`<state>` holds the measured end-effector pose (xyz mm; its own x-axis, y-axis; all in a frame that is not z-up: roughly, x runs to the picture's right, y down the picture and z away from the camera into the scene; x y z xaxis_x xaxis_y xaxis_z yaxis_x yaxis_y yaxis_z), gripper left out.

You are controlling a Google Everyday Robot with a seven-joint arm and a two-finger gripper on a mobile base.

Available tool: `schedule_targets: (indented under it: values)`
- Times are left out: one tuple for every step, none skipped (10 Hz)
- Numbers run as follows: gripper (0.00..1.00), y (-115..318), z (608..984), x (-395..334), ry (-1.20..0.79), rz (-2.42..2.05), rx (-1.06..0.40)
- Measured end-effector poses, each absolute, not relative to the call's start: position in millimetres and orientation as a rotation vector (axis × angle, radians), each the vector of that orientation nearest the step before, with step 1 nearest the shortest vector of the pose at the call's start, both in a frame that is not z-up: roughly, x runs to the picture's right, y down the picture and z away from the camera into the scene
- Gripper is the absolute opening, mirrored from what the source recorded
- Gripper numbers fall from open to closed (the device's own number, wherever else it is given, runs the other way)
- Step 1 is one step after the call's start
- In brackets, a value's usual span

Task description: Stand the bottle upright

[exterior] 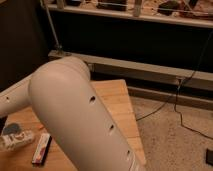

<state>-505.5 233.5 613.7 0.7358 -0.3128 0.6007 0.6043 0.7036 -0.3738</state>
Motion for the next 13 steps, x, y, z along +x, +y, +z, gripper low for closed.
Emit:
schedule_targets:
  values:
    - [0.26,231,613,-505,-0.540,-0.524,-0.598]
    - [0.26,229,612,-504,-0.546,-0.513,-0.603]
    - [0.26,226,612,-503,-0.555,-0.496,-0.610]
    - [0.26,225,612,-502,-0.559,-0.489,-0.613]
    - [0.26,223,611,-500,-0.564,-0.480,-0.617]
    - [0.26,220,611,-499,-0.571,-0.468,-0.623]
    - [0.26,218,610,-497,-0.574,-0.459,-0.627]
    - [0.26,215,610,-496,-0.579,-0.447,-0.633]
    - [0.26,213,609,-495,-0.584,-0.436,-0.638]
    - [0.26,209,608,-493,-0.594,-0.410,-0.650]
    - [0.26,206,609,-491,-0.599,-0.390,-0.662]
    - [0.26,204,609,-490,-0.603,-0.374,-0.671]
    - [0.26,202,610,-487,-0.605,-0.363,-0.678]
